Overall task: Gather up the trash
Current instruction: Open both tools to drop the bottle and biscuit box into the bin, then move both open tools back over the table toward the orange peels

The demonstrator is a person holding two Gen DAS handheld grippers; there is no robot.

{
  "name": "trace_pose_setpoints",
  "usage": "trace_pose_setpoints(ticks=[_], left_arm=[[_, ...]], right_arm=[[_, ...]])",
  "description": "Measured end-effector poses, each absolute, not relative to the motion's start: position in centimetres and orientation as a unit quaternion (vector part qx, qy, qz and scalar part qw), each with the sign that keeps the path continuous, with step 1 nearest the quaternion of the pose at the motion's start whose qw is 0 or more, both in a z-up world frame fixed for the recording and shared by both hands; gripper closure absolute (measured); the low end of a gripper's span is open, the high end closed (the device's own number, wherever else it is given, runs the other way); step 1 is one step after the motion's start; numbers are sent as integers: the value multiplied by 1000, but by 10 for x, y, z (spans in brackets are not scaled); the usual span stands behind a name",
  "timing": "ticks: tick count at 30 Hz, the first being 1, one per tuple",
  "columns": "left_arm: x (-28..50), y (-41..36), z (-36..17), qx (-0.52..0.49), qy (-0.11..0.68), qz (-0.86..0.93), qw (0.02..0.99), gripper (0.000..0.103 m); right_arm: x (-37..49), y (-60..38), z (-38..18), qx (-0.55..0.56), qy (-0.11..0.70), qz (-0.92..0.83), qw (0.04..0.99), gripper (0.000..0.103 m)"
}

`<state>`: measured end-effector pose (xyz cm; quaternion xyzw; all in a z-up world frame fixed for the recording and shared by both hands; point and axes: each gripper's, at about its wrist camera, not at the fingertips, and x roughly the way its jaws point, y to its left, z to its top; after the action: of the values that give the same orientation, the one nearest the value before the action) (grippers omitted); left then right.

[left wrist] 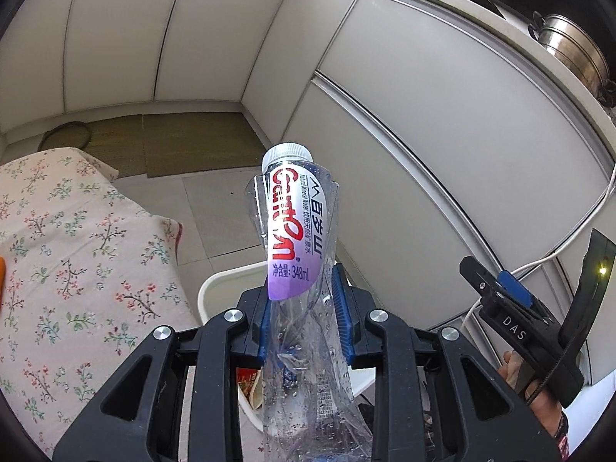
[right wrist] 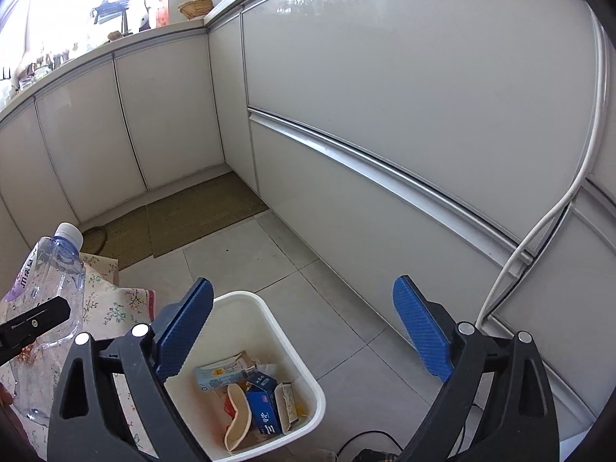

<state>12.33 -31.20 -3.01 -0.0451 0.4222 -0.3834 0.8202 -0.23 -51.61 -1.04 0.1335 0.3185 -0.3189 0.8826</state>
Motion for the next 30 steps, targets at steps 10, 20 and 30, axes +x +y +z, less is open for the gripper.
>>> trace_pose_setpoints(ticks=[10, 20, 30], left_arm=[[126, -329, -41, -37, 433, -384, 815, 49], [130, -305, -34, -13, 407, -304, 861, 21], [146, -264, -39, -20, 416, -245, 876, 12]], right_arm=[[0, -526, -21, 148, 333, -320, 875, 11], [25, -499, -20, 138, 332, -292, 886, 10], [53, -451, -11, 102, 309, -264, 908, 7]])
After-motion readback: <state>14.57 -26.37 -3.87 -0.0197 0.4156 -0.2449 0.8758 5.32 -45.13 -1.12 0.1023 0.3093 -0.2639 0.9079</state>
